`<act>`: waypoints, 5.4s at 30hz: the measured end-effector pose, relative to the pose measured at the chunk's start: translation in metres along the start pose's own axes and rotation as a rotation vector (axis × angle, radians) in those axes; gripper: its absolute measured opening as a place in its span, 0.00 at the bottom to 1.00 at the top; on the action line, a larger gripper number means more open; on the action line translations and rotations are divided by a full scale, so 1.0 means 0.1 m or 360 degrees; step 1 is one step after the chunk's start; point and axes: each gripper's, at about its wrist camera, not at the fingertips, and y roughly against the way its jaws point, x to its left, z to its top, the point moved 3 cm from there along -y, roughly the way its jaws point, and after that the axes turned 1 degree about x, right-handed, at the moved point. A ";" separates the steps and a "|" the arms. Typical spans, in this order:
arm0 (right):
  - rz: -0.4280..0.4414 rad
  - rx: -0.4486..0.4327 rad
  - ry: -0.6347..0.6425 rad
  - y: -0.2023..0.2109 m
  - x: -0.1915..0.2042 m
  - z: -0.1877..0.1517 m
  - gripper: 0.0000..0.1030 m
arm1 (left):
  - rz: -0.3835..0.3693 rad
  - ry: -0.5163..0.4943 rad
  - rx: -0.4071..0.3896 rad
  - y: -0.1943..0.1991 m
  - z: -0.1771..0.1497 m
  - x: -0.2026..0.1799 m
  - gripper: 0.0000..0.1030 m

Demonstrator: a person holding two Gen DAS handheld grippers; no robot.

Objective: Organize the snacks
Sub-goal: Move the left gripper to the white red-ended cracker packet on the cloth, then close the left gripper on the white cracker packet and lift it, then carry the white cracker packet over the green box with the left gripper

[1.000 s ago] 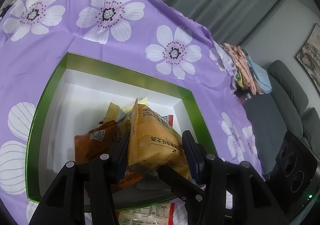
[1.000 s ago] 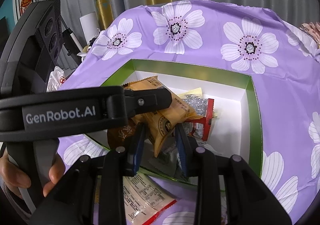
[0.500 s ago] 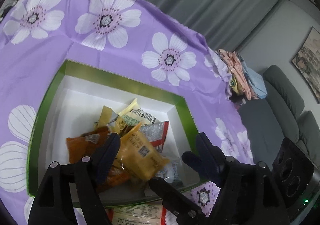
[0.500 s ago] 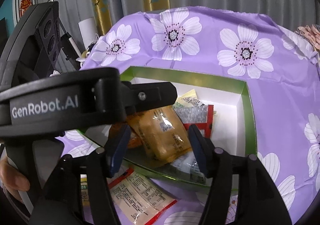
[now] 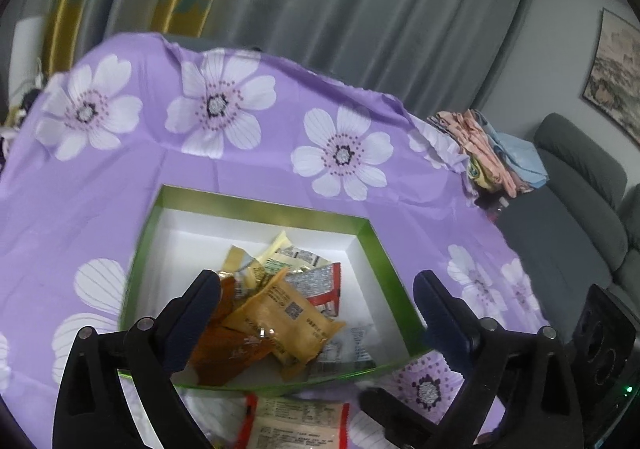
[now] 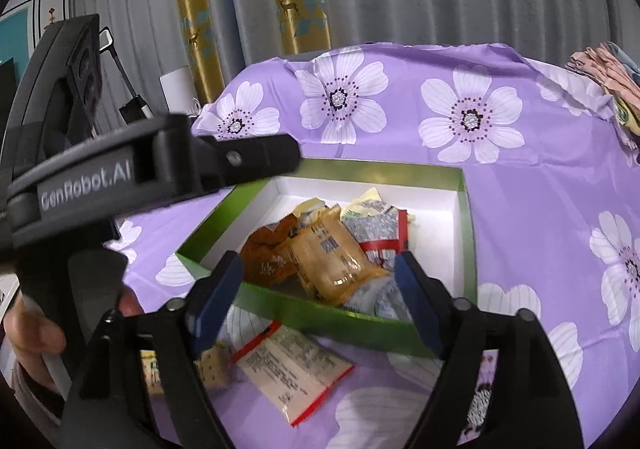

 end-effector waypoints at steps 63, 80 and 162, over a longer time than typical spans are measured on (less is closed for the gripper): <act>0.0099 0.0393 -0.0195 -0.19 -0.11 -0.86 0.93 | -0.0363 0.0283 0.0794 -0.35 -1.01 0.48 0.99; 0.0174 0.0458 -0.0227 -0.43 -0.10 -0.91 0.82 | -0.0396 0.0227 0.0853 -0.49 -1.08 0.41 0.98; 0.0121 -0.0005 0.0138 -0.12 0.10 0.12 0.16 | -0.0298 -0.0012 0.0243 -0.04 -0.15 0.07 0.48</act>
